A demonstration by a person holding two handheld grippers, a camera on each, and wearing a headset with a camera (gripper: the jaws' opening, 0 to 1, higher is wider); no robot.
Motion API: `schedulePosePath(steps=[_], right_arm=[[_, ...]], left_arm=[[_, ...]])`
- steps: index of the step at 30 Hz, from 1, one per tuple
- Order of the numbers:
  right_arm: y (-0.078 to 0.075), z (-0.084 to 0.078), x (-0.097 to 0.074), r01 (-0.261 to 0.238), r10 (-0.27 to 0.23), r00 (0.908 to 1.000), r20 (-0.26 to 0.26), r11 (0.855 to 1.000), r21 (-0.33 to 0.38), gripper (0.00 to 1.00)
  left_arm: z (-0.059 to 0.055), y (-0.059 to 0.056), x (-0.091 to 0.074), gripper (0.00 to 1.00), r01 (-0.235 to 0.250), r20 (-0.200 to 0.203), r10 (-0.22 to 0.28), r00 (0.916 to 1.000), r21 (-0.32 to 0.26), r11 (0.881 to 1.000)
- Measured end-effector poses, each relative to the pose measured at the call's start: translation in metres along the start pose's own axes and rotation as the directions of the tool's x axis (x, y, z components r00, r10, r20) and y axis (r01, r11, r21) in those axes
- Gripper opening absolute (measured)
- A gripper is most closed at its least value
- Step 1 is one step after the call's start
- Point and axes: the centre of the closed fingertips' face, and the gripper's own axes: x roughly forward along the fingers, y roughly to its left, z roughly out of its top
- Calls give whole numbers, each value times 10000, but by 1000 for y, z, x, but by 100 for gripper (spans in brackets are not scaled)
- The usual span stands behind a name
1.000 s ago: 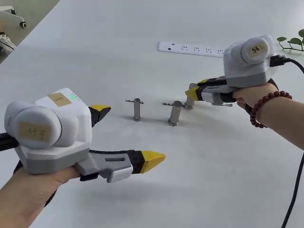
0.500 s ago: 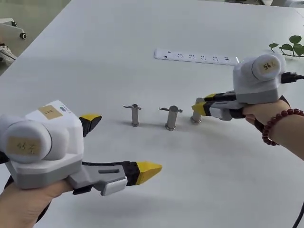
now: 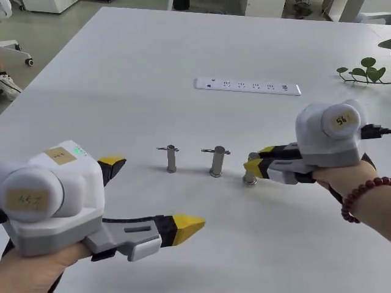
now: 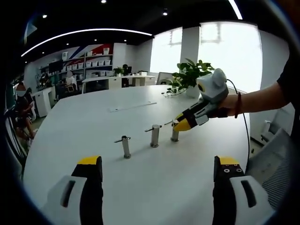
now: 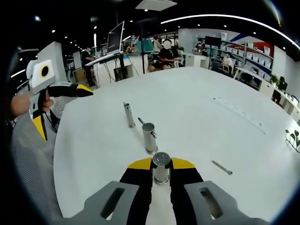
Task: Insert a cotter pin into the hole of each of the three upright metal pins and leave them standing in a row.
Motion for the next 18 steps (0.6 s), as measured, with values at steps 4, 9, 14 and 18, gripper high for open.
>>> schedulePosePath(steps=[4, 9, 14, 18], right_arm=[[10, -1, 0, -124, 123, 9999, 63, 9999, 69, 8], [19, -5, 1, -94, 94, 9999, 61, 9999, 94, 8], [29, -7, 1, -29, 29, 10000, 17, 9999, -118, 8], [35, -6, 4, -62, 58, 9998, 212, 9998, 194, 8]], left_arm=[[-1, -1, -2, 99, -91, 46, 92, 9999, -120, 9999], [-4, 1, -5, 99, -231, 76, 234, 9997, -422, 9988], [-4, 2, -7, 99, -322, 126, 328, 9994, -487, 9983], [-5, 1, -6, 99, -298, 103, 303, 9995, -479, 9984]])
